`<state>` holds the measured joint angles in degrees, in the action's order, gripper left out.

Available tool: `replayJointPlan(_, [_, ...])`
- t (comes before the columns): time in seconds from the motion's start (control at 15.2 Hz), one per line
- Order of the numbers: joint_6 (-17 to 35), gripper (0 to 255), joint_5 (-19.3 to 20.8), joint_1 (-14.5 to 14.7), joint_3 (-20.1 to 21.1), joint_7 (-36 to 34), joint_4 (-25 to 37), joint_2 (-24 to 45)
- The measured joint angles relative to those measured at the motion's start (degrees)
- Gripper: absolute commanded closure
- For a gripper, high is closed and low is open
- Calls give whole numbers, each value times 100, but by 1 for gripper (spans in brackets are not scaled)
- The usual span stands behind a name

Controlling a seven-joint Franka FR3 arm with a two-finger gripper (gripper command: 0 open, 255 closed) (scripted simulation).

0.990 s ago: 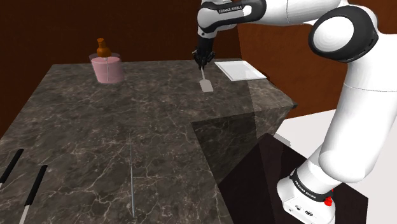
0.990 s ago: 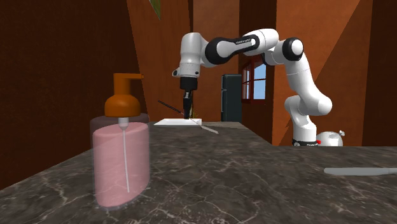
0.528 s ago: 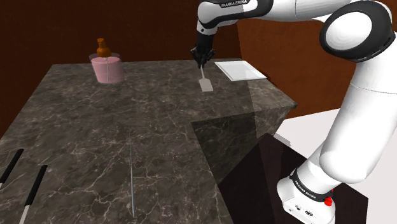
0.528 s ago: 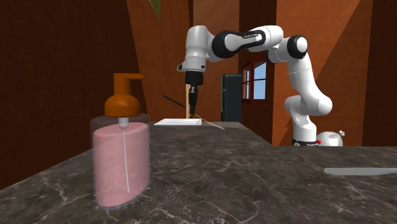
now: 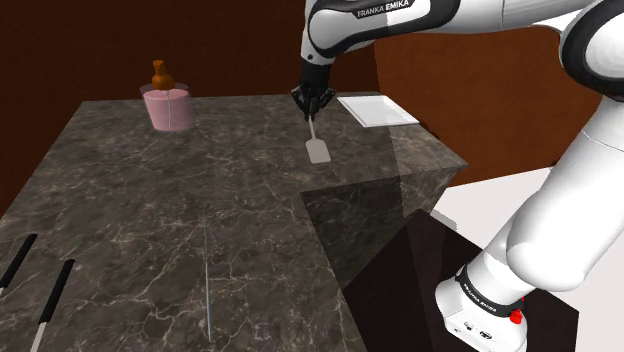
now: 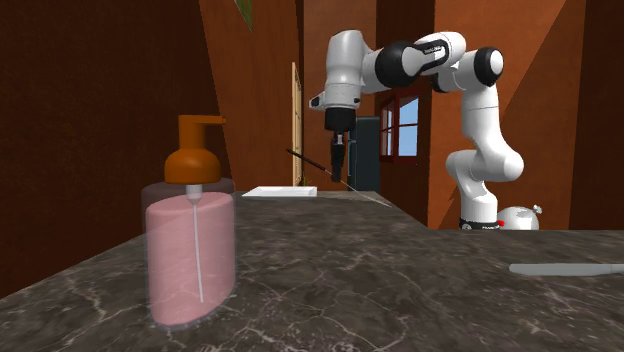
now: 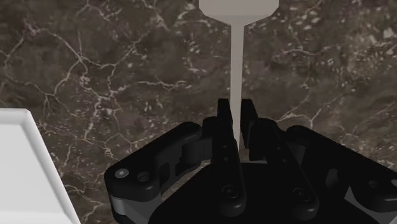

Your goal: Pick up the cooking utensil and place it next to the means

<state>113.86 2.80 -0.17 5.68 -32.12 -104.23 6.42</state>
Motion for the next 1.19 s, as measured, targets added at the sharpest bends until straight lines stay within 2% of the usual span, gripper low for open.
replayJointPlan(0.66, [190,255,-54,624,586,-1202,-1134,-904])
replayJointPlan(1.19, [143,255,-148,1112,1142,-2197,-1484,-1279])
